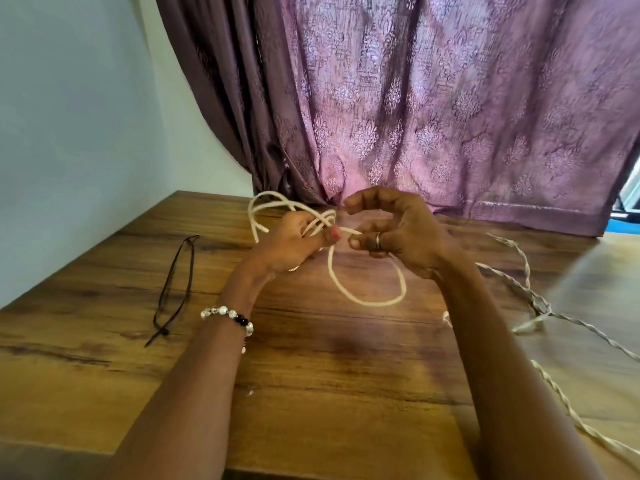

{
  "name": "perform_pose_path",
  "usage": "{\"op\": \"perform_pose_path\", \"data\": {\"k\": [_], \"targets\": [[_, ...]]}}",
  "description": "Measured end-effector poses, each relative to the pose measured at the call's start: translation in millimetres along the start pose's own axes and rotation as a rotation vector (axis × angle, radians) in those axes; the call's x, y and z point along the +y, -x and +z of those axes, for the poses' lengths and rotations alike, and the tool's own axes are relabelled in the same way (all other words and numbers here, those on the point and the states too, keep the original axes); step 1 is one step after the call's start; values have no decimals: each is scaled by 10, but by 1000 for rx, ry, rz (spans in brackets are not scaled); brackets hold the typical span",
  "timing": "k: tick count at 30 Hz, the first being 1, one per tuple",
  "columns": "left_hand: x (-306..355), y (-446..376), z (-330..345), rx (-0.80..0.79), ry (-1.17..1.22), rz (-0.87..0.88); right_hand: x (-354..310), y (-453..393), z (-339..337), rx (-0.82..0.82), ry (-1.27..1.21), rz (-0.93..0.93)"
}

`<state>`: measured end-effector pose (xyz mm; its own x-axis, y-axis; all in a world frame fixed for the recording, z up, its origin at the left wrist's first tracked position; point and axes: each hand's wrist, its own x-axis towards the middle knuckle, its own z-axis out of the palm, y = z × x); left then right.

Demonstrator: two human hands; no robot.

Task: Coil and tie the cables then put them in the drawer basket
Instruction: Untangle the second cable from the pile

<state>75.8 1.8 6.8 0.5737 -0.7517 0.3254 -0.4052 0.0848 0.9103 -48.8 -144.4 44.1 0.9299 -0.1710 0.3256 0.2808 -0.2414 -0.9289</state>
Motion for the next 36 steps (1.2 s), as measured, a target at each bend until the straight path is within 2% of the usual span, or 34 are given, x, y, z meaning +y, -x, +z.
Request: {"op": "perform_pose_path", "data": {"k": [3,4,7,10,12,13,14,16,18,22,25,27,29,32,36], "targets": [[-51,5,-106,5,-128,-32,7,22,-210,97,400,-33],[-56,4,-129,10,-148,-58,24,24,-261,146,391,-56],[-75,-23,-123,-1,-68,-153,48,37,-275,175,-71,-154],[-12,-4,-28,-55,88,-216,26,23,-169,57,-517,-211],[-2,1,-11,-91,140,-264,77,-29,-102,-9,-674,-237],[-5,5,-20,-111,167,-296,127,-64,-60,-8,-664,-245],[-2,12,-32,-136,205,-329,177,-96,-15,31,-554,-256],[24,30,-39,-225,302,-383,299,-136,66,117,-147,-272],[62,52,-24,-326,370,-436,413,-149,134,52,124,-257],[70,71,-50,-404,359,-519,481,-165,166,-158,153,-205],[77,94,-101,-434,337,-529,516,-144,132,-199,188,-176],[78,104,-124,-462,293,-558,552,-148,128,-153,297,-212],[68,107,-152,-469,255,-598,588,-206,117,-23,412,-249],[39,87,-246,-361,311,-614,634,-264,70,145,199,-298],[2,49,-382,-92,495,-554,543,-239,48,366,-37,-344]]}}
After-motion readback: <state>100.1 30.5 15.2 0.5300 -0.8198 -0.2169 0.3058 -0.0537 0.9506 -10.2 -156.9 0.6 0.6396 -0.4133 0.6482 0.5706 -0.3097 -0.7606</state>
